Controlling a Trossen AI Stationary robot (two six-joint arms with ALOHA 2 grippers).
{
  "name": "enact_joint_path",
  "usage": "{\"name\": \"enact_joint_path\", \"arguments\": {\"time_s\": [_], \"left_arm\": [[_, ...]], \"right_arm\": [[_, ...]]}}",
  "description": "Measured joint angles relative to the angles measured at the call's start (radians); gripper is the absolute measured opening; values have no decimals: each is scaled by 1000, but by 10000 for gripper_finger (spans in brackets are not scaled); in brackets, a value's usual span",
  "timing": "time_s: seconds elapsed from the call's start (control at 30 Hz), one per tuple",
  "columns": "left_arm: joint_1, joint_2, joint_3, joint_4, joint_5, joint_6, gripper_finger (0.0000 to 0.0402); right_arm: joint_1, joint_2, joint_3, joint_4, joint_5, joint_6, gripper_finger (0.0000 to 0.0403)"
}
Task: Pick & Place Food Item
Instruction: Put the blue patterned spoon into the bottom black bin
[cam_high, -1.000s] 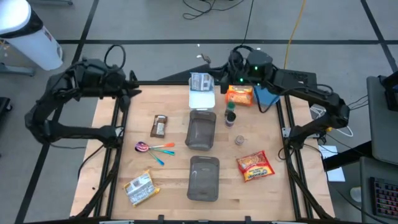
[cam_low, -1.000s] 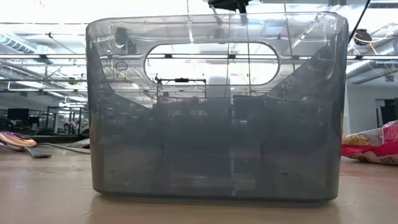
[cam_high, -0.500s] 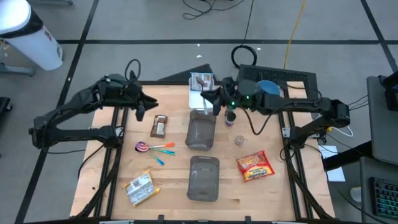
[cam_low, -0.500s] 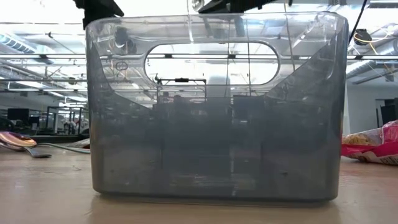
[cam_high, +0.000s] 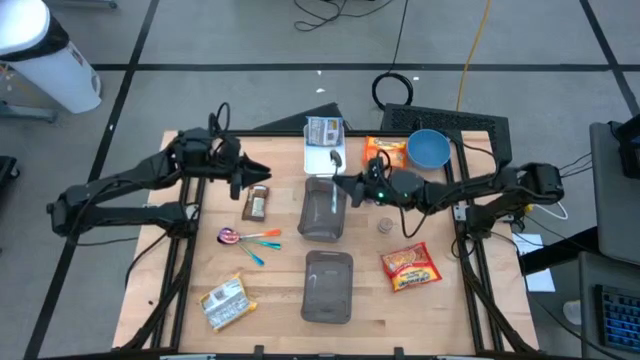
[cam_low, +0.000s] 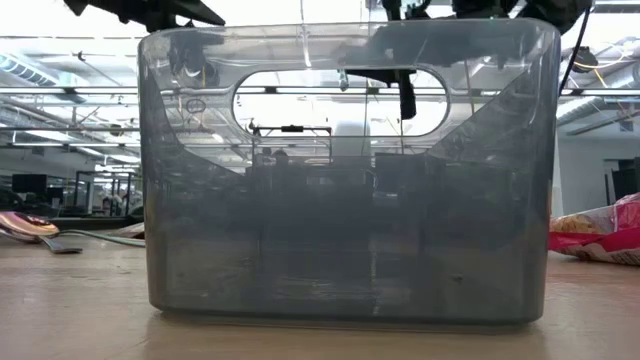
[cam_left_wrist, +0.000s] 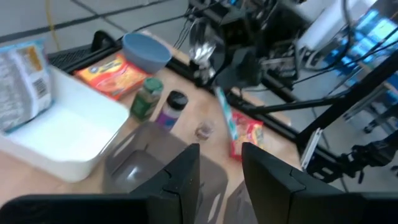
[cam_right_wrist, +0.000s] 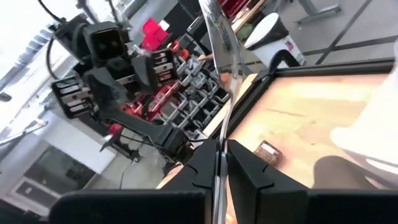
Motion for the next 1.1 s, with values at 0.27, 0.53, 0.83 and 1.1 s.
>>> {"name": "enact_joint_path", "arguments": {"time_s": [0.27, 0.53, 0.83, 1.1], "left_arm": [[-42, 85, -6, 12, -27, -5, 124], [-109, 237, -6, -105, -19, 33, 124], [-218, 353, -7, -294, -79, 87, 124], [-298, 480, -7, -223, -129, 116, 124]], "right_arm": [[24, 0, -6, 4, 28, -5, 10], [30, 0, -6, 5, 53, 12, 10], [30, 0, -6, 5, 52, 9, 10], [30, 0, -6, 9, 79, -14, 10]]}}
